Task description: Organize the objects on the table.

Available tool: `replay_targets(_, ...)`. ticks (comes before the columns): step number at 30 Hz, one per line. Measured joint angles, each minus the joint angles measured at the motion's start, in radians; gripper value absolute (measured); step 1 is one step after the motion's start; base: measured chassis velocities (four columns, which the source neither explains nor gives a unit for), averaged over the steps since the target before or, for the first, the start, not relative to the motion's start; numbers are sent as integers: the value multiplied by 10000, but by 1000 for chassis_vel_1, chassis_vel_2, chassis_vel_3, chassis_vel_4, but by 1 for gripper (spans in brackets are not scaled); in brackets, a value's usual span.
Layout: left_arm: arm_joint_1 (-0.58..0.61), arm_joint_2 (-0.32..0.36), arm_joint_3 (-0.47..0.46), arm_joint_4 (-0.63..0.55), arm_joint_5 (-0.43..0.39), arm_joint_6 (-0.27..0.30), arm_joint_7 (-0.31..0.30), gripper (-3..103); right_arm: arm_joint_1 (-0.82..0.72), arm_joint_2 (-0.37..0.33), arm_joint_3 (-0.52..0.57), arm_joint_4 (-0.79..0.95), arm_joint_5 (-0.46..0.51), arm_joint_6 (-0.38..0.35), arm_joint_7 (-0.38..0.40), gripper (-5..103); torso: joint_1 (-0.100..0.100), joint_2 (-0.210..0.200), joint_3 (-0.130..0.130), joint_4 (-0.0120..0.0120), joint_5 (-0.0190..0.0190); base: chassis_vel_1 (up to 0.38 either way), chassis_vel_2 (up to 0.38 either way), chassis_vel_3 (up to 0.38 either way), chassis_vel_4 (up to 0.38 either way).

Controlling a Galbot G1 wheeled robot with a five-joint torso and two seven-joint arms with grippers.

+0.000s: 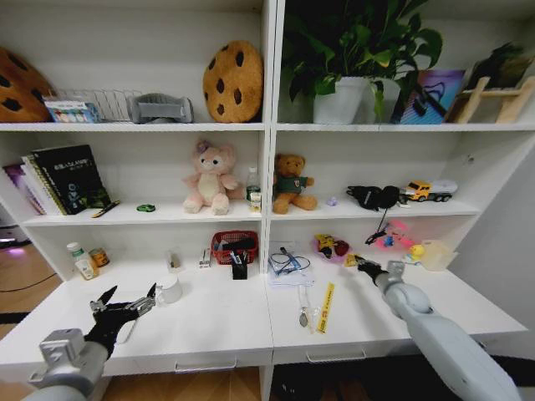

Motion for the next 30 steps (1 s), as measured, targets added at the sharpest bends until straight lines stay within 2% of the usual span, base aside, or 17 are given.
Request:
replay_targets(2, 0, 0, 0, 0, 0, 0, -1, 100, 664, 244, -421, -735, -198, 112, -63, 0, 0, -1, 1, 0, 4, 0, 0, 0, 0)
replay_targets(11, 0, 0, 0, 0, 0, 0, 0, 100, 1399, 652, -769, -1984, -682, 397, -121, 0, 0, 0, -1, -8, 4, 0, 0, 0, 0)
replay_targets(14, 0, 0, 0, 0, 0, 0, 0, 100, 1490, 791, -772, -2494, -976, 700, -181, 0, -1, 1, -1, -10, 4, 0, 0, 0, 0)
replay_targets(16, 0, 0, 0, 0, 0, 0, 0, 100, 1718, 1048, -837, -3210, -1412, 1329, -374, 0, -1, 1, -1, -10, 6, 0, 0, 0, 0)
replay_targets(25, 0, 0, 0, 0, 0, 0, 0, 100, 1964, 1485, -933, -3859, -1838, 1692, -313, -1, -1, 1, -1, -8, 4, 0, 0, 0, 0)
replay_targets(26, -1, 0, 0, 0, 0, 0, 0, 100, 1964, 1539, -921, -3911, -1906, 1730, -277, 9, -2, 1, -1, -8, 5, 0, 0, 0, 0)
replay_targets(27, -1, 0, 0, 0, 0, 0, 0, 100, 1964, 1539, -921, -3911, -1906, 1730, -277, 9, -2, 1, -1, -8, 5, 0, 0, 0, 0)
replay_targets(29, 0, 0, 0, 0, 0, 0, 0, 100, 1958, 1589, -863, -3973, -1959, 1783, -251, 20, -2, 1, -2, -8, 5, 0, 0, 0, 0)
replay_targets(30, 0, 0, 0, 0, 0, 0, 0, 100, 1940, 1590, -834, -3968, -1960, 1787, -246, 20, -1, 1, -2, -8, 4, 0, 0, 0, 0)
